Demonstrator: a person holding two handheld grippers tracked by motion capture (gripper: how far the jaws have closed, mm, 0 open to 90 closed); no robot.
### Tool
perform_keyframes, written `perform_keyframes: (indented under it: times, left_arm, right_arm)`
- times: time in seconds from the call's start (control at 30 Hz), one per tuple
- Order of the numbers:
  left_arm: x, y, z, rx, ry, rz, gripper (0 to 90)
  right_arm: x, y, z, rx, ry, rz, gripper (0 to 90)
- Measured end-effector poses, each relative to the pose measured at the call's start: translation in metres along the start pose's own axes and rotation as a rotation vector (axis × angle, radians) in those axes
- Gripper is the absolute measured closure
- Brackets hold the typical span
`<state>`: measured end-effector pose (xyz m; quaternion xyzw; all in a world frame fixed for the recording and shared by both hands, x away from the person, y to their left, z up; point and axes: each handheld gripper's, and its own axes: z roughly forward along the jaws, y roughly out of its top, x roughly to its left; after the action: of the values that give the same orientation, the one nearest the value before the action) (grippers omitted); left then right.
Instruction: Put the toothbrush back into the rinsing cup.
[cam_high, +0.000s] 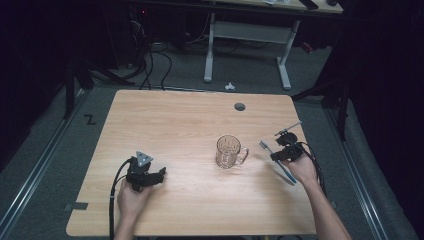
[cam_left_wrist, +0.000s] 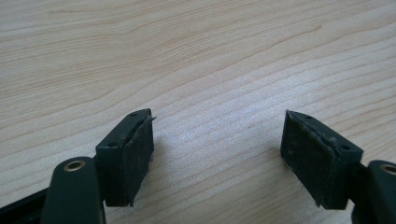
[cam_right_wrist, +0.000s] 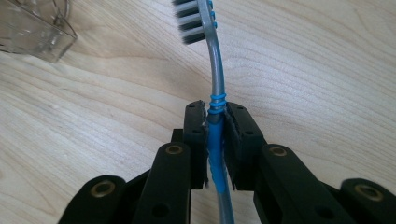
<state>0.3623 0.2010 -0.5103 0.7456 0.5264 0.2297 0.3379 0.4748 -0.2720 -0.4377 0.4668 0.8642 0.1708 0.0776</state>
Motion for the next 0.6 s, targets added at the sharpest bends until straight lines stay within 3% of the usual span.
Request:
perform_keyframes:
  times: [0.6]
  left_arm:
    - [0.0,0.0,0.0,0.0,0.0,0.0,26.1]
  right_arm:
    - [0.004,-0.004,-0.018,-0.077,0.03,0.004,79.8]
